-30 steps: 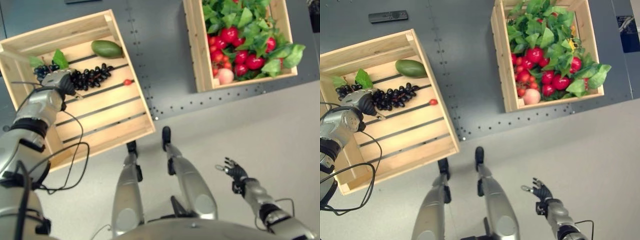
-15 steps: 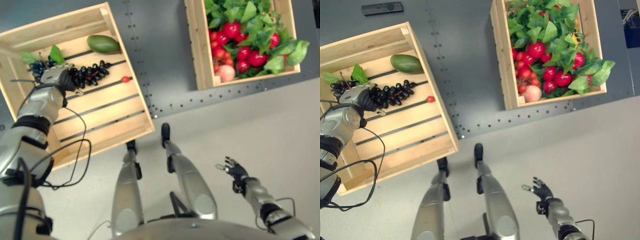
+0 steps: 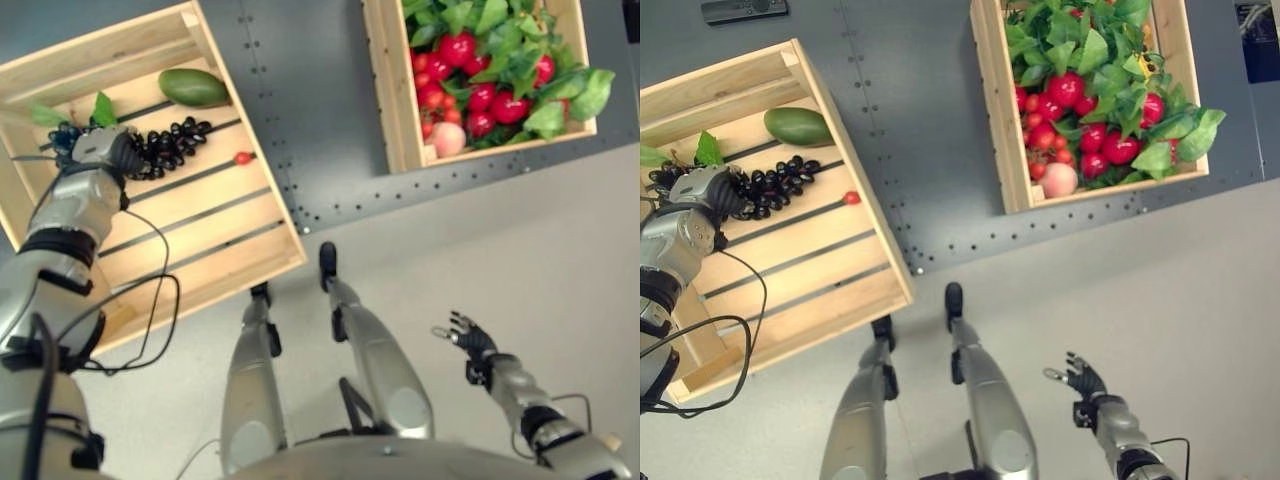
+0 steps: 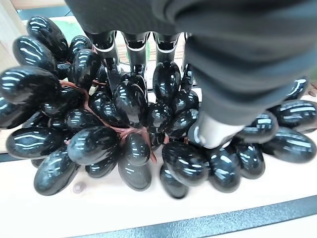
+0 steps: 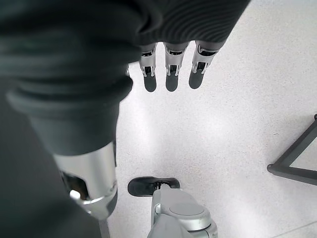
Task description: Pick up the fruits from the basket on one side to the basket on the other side
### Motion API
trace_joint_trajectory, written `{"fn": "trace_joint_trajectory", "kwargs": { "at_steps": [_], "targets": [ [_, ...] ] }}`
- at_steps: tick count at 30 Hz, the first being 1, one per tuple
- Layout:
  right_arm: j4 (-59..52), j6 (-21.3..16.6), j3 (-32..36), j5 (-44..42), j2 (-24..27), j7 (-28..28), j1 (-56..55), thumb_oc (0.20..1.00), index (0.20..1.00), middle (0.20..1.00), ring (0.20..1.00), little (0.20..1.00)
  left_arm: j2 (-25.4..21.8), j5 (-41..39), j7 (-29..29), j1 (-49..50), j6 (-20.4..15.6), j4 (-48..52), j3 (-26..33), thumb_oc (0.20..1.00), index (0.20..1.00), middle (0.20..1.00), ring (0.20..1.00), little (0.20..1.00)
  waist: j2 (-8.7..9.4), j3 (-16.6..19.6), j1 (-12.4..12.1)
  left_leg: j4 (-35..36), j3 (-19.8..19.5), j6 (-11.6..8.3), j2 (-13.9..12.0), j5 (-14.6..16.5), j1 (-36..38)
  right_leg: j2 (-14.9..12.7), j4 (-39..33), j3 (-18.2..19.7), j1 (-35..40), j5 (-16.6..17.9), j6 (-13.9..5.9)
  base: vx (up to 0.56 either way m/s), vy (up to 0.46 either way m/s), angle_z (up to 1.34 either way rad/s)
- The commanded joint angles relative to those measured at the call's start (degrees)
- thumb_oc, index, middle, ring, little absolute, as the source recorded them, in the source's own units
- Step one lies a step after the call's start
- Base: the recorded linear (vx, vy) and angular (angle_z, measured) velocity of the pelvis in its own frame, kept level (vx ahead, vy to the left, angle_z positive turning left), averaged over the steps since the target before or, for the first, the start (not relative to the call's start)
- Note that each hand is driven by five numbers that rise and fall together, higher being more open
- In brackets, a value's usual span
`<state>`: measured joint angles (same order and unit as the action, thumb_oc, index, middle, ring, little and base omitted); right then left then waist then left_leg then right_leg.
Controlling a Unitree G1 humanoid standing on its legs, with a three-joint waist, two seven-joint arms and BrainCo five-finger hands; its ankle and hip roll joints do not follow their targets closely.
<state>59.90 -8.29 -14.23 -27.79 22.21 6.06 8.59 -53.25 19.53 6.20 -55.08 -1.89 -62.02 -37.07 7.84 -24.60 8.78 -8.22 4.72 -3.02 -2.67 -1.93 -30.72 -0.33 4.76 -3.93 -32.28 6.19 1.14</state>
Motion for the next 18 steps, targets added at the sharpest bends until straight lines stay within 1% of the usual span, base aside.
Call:
{"fn": "trace_joint_trajectory", "kwargs": {
  "at_steps": [1,12,16,18],
  "targets": [
    [-0.98,-0.68,-1.01,-1.66,3.25,0.13,-3.3,1.0,1.0,1.0,1.0,1.0,2.42,1.65,-2.9,6.79,-0.12,-1.29,0.61,0.2,0.2,0.2,0.2,0.2,1.57,1.08,-0.32,-5.18,-0.53,3.24,1.6,5.14,-2.36,0.04,3.33,-0.93,-0.55,-3.41,-4.82,0.0,0.0,0.0],
    [-0.88,-0.73,-0.91,-1.44,3.39,0.12,-2.93,1.0,1.0,1.0,1.0,1.0,2.28,1.72,-2.95,8.28,-0.16,-1.55,1.53,0.2,0.2,0.2,0.2,0.2,1.0,1.61,-0.92,-4.91,-0.83,3.02,1.84,4.82,-2.21,-0.24,3.43,-1.29,-0.22,-3.45,-4.77,0.0,0.0,0.0],
    [-1.0,-0.75,-0.6,-1.5,3.32,0.14,-3.27,1.0,1.0,1.0,1.0,1.0,2.45,-0.28,-2.77,9.24,-0.54,-0.39,3.1,0.2,0.2,0.2,0.2,0.2,0.93,1.64,-1.16,-4.52,-0.9,2.99,1.88,4.62,-1.82,-0.39,3.22,-1.41,0.21,-3.37,-4.83,0.0,0.0,0.0],
    [-0.95,-0.75,-0.32,-1.51,3.35,0.2,-3.71,1.0,1.0,1.0,1.0,1.0,2.02,-1.99,-2.5,9.82,-1.01,1.99,4.33,0.2,0.2,0.2,0.2,0.2,0.68,1.79,-1.44,-4.3,-1.01,3.0,1.99,4.57,-1.48,-0.46,3.14,-1.54,0.59,-3.48,-4.77,0.0,0.0,0.0]
  ]
}}
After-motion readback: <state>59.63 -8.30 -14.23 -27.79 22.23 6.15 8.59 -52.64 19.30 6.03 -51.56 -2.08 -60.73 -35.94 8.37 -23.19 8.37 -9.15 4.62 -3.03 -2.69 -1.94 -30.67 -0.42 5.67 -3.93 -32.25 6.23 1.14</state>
